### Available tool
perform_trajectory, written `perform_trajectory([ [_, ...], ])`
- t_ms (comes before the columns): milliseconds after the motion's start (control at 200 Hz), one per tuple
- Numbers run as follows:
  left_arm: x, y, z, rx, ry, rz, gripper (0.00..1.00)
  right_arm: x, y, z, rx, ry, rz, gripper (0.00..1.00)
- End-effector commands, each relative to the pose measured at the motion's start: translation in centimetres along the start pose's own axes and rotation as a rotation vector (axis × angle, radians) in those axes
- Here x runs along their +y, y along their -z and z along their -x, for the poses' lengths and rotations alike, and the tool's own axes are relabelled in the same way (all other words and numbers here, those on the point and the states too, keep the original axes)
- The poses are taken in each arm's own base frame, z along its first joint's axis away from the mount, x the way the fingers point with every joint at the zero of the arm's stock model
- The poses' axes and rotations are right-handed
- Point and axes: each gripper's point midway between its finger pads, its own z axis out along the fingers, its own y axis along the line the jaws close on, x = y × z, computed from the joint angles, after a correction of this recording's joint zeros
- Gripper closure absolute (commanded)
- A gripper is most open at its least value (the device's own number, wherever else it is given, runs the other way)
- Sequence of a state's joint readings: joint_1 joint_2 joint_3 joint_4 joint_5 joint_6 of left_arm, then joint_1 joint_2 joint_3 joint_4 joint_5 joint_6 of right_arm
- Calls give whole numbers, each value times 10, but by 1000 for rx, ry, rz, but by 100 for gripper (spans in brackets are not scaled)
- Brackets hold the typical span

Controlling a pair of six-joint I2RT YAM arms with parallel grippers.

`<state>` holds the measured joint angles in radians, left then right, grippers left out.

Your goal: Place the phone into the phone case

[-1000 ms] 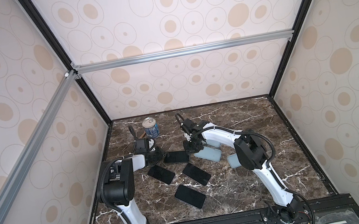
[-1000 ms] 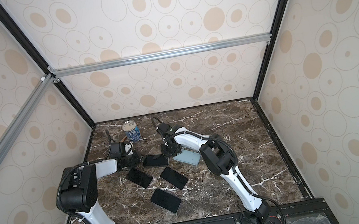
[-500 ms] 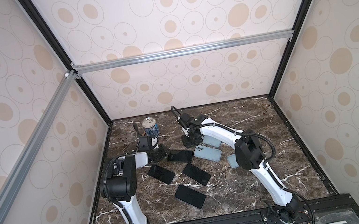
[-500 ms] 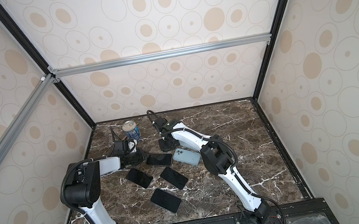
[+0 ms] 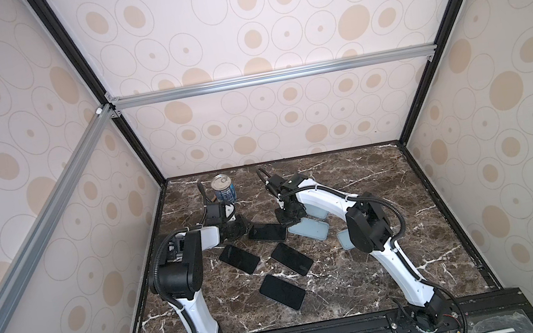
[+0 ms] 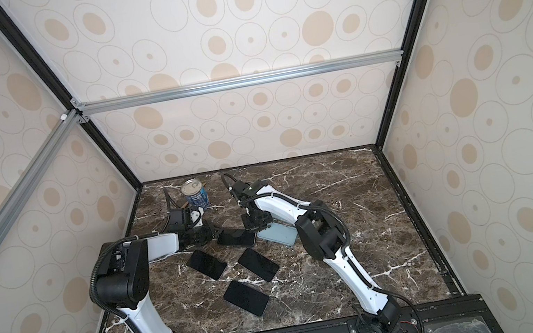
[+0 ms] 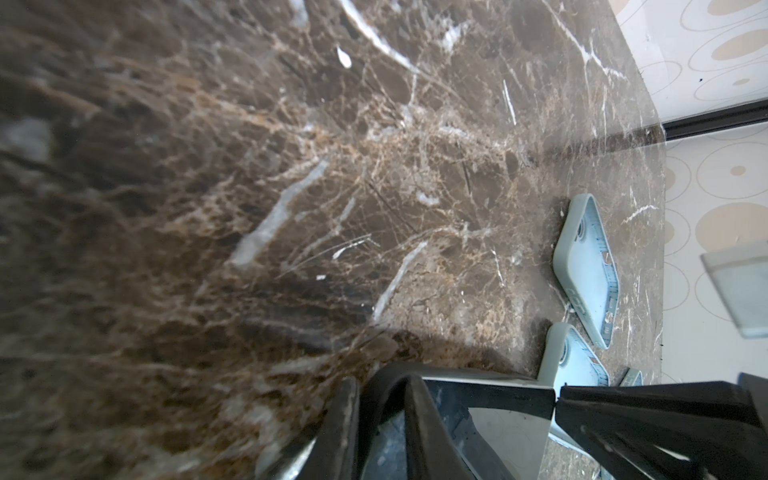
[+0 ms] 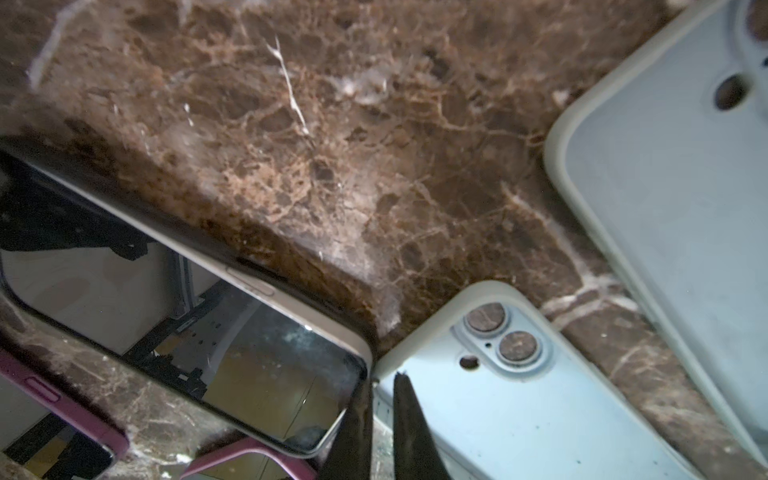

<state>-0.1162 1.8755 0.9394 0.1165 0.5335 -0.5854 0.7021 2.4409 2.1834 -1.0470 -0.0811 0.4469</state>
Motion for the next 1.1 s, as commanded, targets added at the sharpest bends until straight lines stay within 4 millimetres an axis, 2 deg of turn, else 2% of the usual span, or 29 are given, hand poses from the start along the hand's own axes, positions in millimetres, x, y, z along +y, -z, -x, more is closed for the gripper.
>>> perform_trajectory([
  [0, 27, -5, -31, 91, 26, 99, 78, -1, -23, -17, 87, -6, 12, 87],
  [95, 27, -6, -32, 93, 27, 99, 78, -3, -26, -20, 103, -10, 4, 88],
  [295, 27, -5, -30, 88, 24, 105, 78, -4, 1, -2, -9, -6, 0, 89],
  [380, 27, -5, -30, 88, 25, 101, 78, -6, 2, 2, -15, -4, -2, 89],
  [585, 27, -5, -31, 89, 24, 102, 78, -17, -28, -2, 41, 24, -42, 90],
  [775, 27, -4, -31, 87, 20, 102, 78, -18, -55, -27, 160, 30, -27, 92],
  [935, 27, -5, -31, 89, 23, 103, 78, -17, -64, -46, 209, 25, -24, 92],
  [1095, 27, -5, -31, 90, 26, 100, 78, -15, -82, -70, 272, 25, -32, 93],
])
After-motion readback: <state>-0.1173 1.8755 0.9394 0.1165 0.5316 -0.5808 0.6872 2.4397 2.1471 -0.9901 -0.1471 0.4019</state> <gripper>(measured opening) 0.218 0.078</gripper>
